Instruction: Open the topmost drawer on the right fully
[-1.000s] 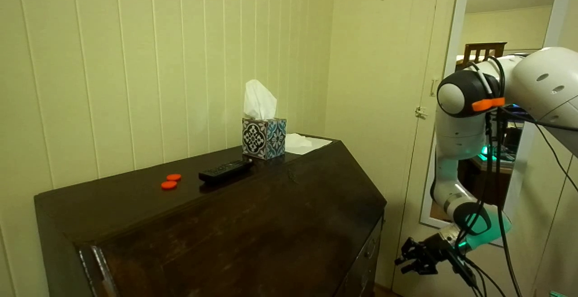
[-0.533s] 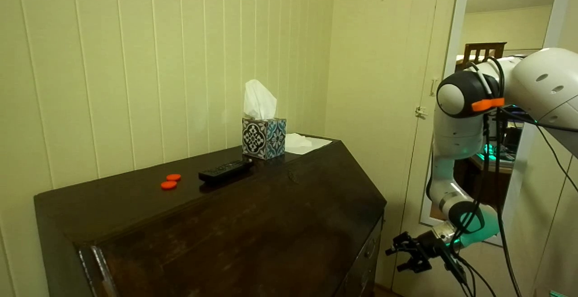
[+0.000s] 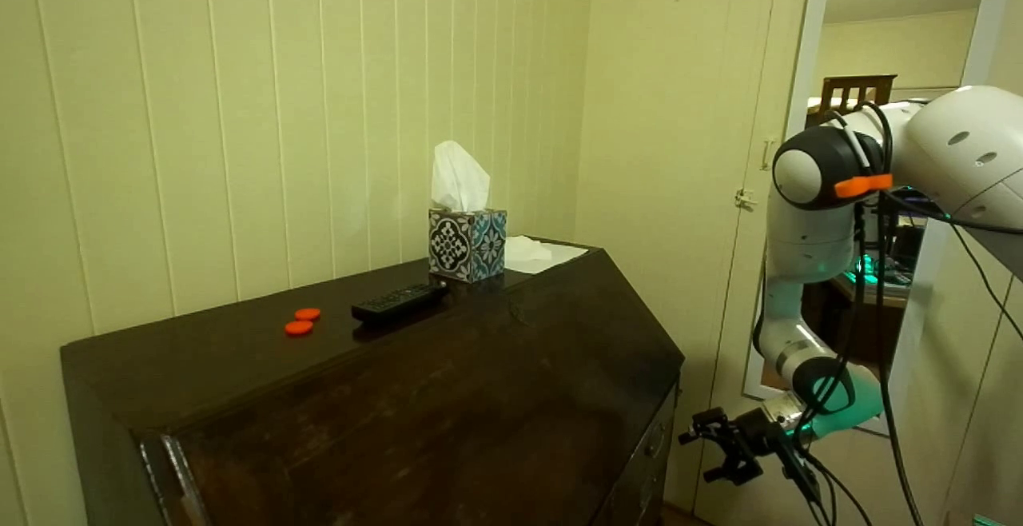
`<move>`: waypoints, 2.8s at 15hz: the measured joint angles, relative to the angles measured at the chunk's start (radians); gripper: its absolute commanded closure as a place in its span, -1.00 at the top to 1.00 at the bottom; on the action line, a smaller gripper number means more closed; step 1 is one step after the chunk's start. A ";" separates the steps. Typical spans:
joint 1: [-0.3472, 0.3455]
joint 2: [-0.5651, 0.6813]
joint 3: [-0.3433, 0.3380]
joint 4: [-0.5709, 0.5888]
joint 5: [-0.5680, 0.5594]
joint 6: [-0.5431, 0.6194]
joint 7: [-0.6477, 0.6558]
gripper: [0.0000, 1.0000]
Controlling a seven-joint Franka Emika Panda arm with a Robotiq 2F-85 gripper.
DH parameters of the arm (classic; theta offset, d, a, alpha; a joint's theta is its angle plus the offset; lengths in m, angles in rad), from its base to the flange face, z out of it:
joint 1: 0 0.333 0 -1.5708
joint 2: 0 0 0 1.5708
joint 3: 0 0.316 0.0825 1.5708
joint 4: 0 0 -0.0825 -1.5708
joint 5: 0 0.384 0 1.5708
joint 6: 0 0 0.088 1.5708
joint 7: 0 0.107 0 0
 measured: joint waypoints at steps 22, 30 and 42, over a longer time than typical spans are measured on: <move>-0.138 0.254 0.030 0.233 0.009 -0.369 -0.111 0.47; -0.150 0.295 0.053 0.309 0.031 -0.370 -0.095 -0.16; -0.179 0.361 0.059 0.379 0.032 -0.448 -0.096 -1.00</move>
